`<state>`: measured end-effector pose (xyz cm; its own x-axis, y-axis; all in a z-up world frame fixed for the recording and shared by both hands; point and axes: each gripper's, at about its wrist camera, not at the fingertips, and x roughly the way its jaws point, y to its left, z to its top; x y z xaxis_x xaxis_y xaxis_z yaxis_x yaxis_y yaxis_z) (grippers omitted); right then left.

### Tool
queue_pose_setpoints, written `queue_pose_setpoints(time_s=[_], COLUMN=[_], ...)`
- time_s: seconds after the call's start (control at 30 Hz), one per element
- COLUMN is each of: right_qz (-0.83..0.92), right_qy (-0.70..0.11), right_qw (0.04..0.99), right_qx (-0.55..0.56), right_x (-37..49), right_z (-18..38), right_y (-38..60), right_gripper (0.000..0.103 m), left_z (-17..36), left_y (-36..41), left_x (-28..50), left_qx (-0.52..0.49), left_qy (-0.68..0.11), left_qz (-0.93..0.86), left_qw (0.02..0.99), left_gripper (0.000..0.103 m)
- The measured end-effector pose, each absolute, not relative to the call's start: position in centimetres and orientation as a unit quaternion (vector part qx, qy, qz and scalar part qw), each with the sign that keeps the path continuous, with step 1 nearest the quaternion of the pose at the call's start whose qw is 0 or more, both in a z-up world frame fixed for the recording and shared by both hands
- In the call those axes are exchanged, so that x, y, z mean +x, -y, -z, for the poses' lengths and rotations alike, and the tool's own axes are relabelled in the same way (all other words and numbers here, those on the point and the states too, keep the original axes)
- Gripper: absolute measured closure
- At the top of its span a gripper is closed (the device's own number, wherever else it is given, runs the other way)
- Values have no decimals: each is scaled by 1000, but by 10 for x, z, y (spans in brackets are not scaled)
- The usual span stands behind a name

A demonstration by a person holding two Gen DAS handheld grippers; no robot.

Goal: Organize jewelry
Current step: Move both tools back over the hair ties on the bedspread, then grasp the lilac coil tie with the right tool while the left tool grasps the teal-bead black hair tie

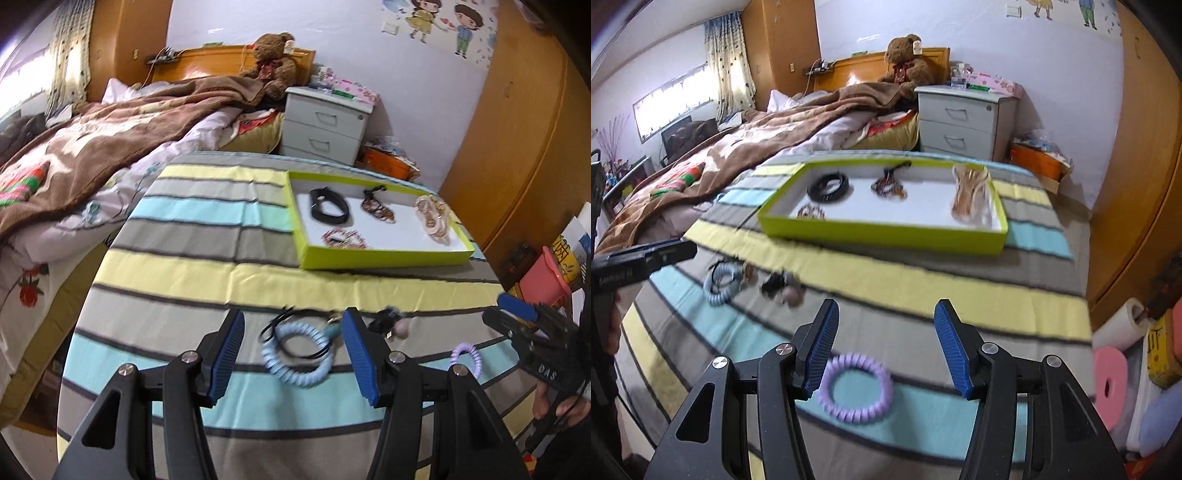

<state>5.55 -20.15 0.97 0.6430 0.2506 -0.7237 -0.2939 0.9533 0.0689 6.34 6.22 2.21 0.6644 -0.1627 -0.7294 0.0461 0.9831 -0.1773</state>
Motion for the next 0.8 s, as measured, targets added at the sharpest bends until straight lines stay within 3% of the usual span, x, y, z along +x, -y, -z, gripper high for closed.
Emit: queue_pose_setpoints(time_s=[0.6, 0.8], right_qz=[-126, -132], right_qy=[-441, -438], right_qw=[887, 886], right_qx=[-60, -74], right_x=[41, 40], right_z=[21, 22], right_y=[202, 196], right_gripper=[48, 59], left_z=[8, 6], left_y=[-86, -81], left_x=[58, 58], left_qx=[-90, -85], left_qy=[-433, -431], left_qz=[48, 56], left_qw=[896, 896], left_gripper=[46, 46])
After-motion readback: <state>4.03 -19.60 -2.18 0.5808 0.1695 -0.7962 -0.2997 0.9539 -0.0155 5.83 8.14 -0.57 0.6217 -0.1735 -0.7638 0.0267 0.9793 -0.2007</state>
